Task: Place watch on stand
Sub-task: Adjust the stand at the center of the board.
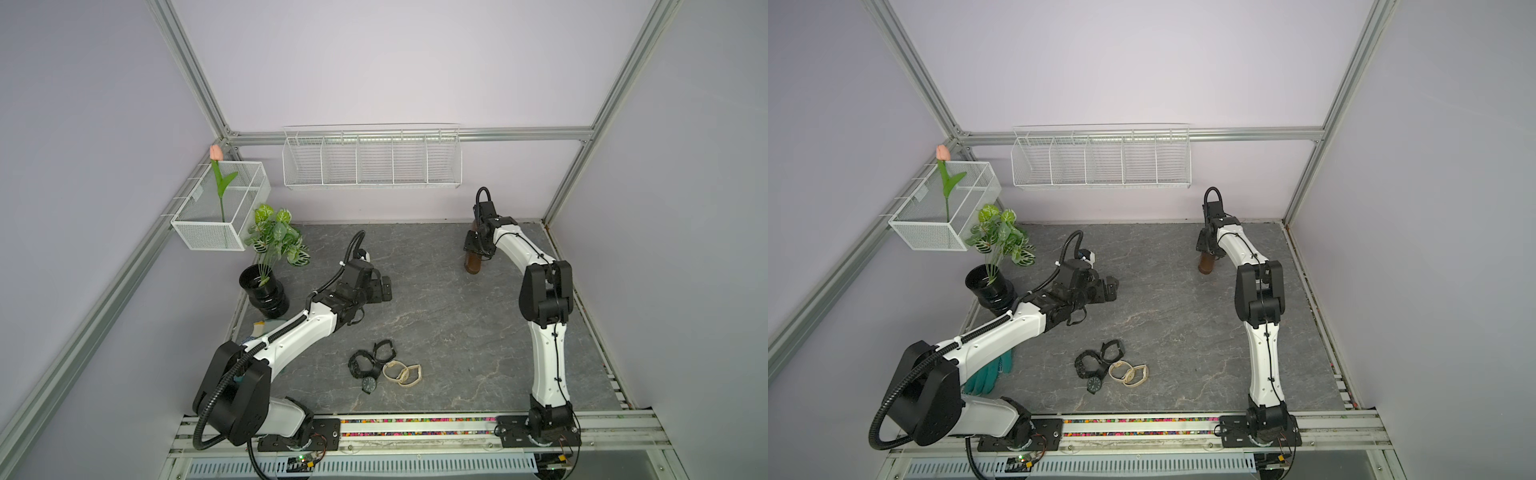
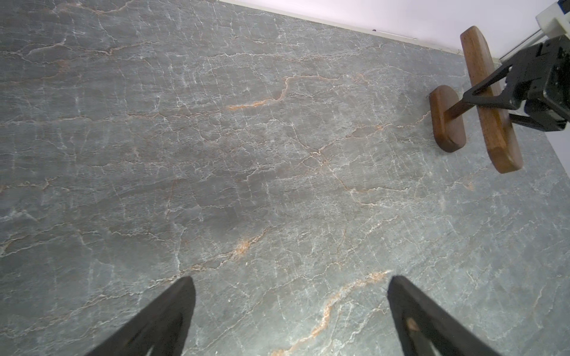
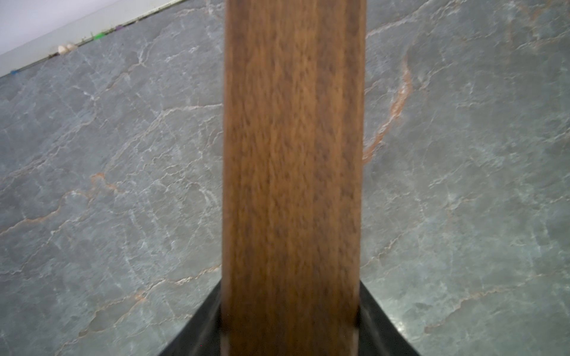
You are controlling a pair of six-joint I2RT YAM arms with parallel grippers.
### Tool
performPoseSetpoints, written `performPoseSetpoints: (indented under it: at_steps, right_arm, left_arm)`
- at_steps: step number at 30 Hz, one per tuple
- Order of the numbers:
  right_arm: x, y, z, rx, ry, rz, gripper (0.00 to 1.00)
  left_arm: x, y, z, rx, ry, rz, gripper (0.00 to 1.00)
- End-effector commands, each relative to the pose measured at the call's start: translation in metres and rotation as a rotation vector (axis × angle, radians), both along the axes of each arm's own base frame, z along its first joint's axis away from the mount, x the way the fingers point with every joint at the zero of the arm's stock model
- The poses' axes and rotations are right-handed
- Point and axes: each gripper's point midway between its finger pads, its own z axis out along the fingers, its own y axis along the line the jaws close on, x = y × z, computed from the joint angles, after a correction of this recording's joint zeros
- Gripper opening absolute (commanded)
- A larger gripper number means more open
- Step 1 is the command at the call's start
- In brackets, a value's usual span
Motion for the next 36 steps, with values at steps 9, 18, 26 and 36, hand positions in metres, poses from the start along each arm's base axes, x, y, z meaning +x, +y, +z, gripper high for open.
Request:
performPoseSetpoints:
  at_steps: [9,18,26,36]
  right_arm:
    - [-0.071,0.096,0.028,0.079,-0.065,0.121,0.52]
    - [-0.107,0.159,0.012,0.089,-0.046,0.209,0.52]
    - [-0.117,0.182,0.026,0.146,-0.071,0.27,0.76]
    - [-0.148,0.129,0.088,0.272,-0.211,0.331,0.89]
  left_arm:
    - [-0.008,0.013,-0.004,0.023,-0.004,0.032,1.0]
    - [-0.015,0.019,-0.009,0.024,0.002,0.044,1.0]
    - [-0.021,0.02,-0.017,0.018,0.034,0.045,1.0]
    - [-0.031,-0.028,0.005,0.058,0.018,-0.058,1.0]
